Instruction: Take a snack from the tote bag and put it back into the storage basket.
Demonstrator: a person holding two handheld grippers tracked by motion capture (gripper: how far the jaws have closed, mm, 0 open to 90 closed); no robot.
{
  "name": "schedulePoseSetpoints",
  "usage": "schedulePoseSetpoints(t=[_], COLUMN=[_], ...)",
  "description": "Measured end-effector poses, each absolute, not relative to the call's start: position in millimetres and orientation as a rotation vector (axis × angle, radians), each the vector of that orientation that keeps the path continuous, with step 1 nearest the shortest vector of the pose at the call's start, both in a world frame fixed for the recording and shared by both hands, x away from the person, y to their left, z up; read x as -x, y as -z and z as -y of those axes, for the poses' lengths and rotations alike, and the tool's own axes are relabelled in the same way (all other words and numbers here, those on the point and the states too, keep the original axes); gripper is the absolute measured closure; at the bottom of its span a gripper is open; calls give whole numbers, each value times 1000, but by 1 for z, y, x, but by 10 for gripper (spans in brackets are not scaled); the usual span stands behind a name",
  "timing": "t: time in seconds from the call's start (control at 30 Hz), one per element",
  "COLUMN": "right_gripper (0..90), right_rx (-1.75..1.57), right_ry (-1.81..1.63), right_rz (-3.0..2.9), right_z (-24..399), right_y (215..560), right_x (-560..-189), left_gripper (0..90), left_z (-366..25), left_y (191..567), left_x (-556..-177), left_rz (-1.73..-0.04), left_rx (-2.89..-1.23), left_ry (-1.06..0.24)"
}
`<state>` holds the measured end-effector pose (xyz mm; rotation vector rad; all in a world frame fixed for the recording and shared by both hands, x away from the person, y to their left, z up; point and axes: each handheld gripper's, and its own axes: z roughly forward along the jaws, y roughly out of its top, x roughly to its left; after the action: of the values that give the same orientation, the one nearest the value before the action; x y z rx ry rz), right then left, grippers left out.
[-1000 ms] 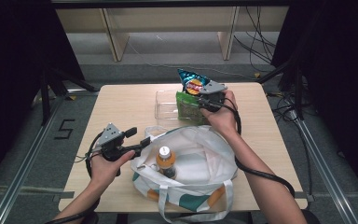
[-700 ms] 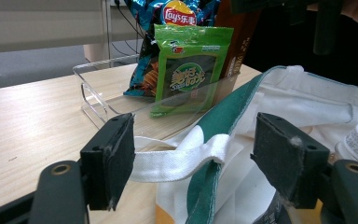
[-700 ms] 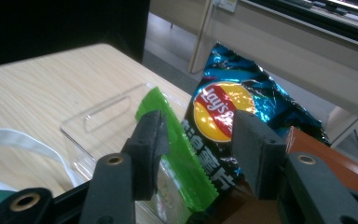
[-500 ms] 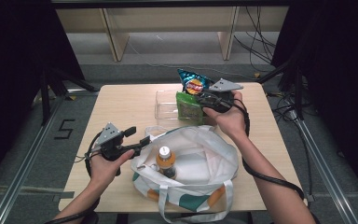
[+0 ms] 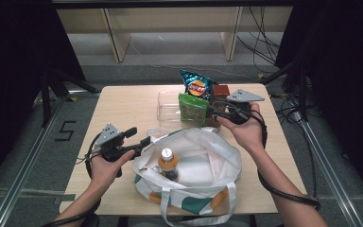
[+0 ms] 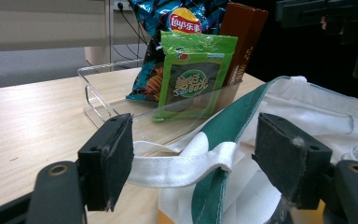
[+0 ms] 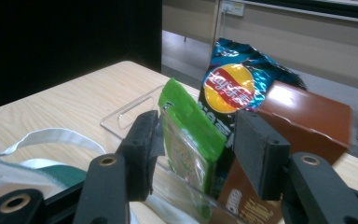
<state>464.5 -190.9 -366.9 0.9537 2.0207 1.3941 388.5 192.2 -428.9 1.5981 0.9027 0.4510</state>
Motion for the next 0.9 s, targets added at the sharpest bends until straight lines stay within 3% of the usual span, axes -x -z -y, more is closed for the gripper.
schedulePoseSetpoints(t=[0.9], right_gripper=[481], right_rx=[-1127], right_ry=[-1371], right_rz=[-1951], right_z=[262], right_y=[388], right_x=[-422], left_gripper=[285], left_z=[-192], left_y=[427], left_x=[-392], left_rz=[-910], left_rx=[-1578], left_ry=[-463])
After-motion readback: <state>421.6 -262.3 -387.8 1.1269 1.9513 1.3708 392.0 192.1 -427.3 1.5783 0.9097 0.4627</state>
